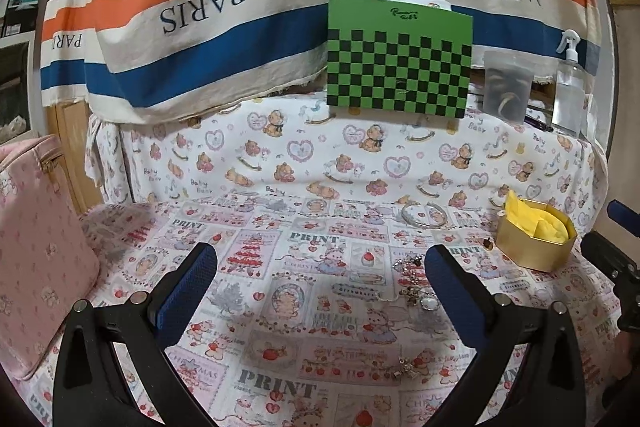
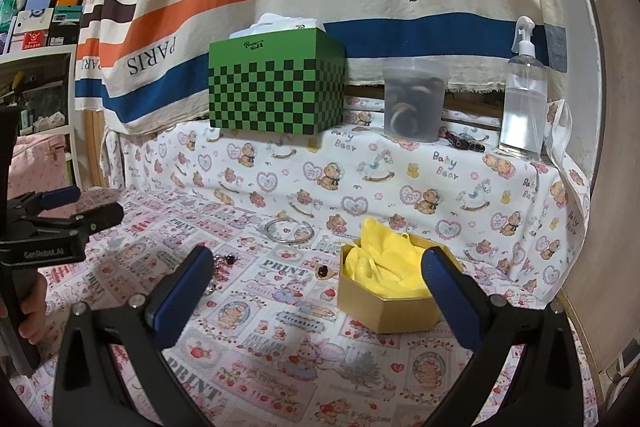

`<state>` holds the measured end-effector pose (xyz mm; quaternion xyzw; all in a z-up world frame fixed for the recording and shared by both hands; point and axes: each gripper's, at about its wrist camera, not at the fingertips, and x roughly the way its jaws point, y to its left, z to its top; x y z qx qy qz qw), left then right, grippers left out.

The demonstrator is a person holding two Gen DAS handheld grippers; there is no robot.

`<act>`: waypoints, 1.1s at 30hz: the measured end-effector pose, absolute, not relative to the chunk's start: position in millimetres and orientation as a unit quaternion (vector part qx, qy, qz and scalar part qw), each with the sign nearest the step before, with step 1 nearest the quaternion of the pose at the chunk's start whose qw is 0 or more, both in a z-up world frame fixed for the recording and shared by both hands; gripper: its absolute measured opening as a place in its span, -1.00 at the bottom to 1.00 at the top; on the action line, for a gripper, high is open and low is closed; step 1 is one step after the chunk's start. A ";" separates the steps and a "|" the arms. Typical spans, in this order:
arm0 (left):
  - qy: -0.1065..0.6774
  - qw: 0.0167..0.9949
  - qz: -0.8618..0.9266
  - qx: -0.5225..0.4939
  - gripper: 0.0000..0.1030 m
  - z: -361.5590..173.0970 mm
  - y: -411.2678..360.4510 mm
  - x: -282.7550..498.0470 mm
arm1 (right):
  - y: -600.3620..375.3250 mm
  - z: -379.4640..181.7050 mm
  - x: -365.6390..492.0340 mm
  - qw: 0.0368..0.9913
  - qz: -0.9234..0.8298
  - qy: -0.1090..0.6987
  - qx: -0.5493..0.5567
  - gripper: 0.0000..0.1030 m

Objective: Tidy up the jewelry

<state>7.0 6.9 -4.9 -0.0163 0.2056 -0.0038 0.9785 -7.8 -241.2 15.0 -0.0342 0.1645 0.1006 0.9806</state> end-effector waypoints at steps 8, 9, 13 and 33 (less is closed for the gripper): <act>0.195 0.981 -0.006 -0.008 1.00 -3.6 3.4 1.7 | -241.3 15.0 -7.7 0.981 0.101 0.165 -0.034 1.00; 0.193 0.981 -0.006 -0.007 1.00 -3.3 3.0 1.2 | -241.3 14.9 -7.7 0.981 0.101 0.165 -0.034 1.00; 0.191 0.981 -0.006 -0.006 1.00 -2.2 2.7 0.5 | -241.1 14.9 -7.8 0.981 0.102 0.164 -0.034 1.00; 0.176 0.984 -0.004 0.001 1.00 2.3 0.6 -4.5 | -240.6 14.6 -8.2 0.980 0.108 0.166 -0.033 1.00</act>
